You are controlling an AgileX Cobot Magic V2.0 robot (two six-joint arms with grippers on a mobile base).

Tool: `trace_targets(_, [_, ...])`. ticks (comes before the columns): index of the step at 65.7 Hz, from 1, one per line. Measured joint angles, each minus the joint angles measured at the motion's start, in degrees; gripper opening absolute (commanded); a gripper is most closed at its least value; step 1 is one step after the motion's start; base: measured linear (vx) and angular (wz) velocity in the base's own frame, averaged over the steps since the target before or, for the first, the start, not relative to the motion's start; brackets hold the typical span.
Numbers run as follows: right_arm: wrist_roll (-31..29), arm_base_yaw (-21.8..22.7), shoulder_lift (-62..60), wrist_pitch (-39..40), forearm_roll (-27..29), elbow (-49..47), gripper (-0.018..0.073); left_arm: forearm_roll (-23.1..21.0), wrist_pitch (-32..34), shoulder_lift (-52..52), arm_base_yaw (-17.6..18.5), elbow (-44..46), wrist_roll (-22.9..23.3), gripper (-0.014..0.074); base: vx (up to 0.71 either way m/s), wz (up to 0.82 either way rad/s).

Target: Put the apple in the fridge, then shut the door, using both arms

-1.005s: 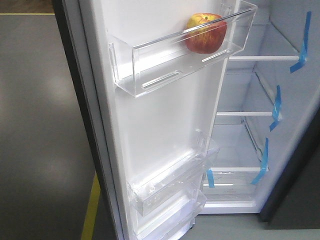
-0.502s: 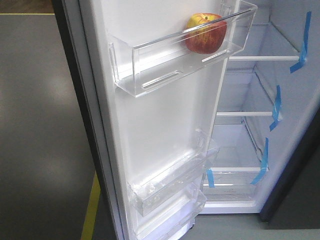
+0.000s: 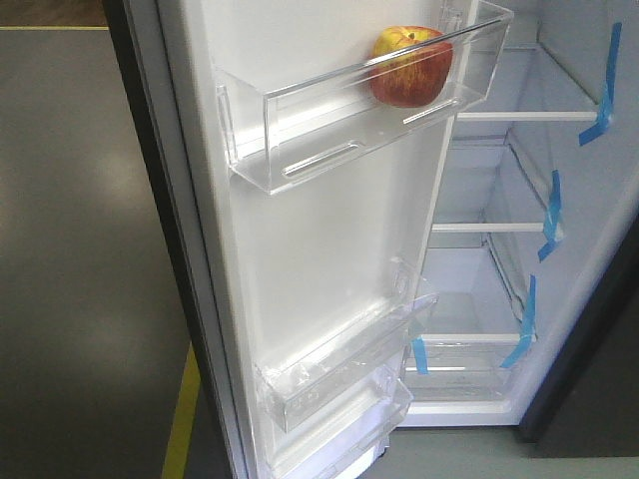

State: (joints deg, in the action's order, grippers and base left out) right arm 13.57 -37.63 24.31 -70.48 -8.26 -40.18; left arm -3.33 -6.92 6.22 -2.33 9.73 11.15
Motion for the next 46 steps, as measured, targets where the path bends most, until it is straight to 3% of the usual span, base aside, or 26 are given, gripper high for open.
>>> trace_targets(11, [0.00,0.00,0.00,-0.04,0.00,0.00,0.0564,0.00,-13.58,13.33,0.00,11.47,-2.08,-0.0006,0.00,0.00])
trace_targets(22, [0.00,0.00,0.00,-0.04,0.00,0.00,0.0564,0.00,-23.00,28.17,0.00,21.36,-5.94,-0.0006,0.00,0.00])
trace_targets(33, [0.00,0.00,0.00,-0.04,0.00,0.00,0.0564,0.02,-28.92,42.15,0.00,30.14,-8.75,-0.0006,0.00,0.00])
trace_targets(46, [0.00,0.00,0.00,-0.04,0.00,0.00,0.0564,0.02,-31.20,56.27,0.00,39.39,-11.71,-0.0006,0.00,0.00])
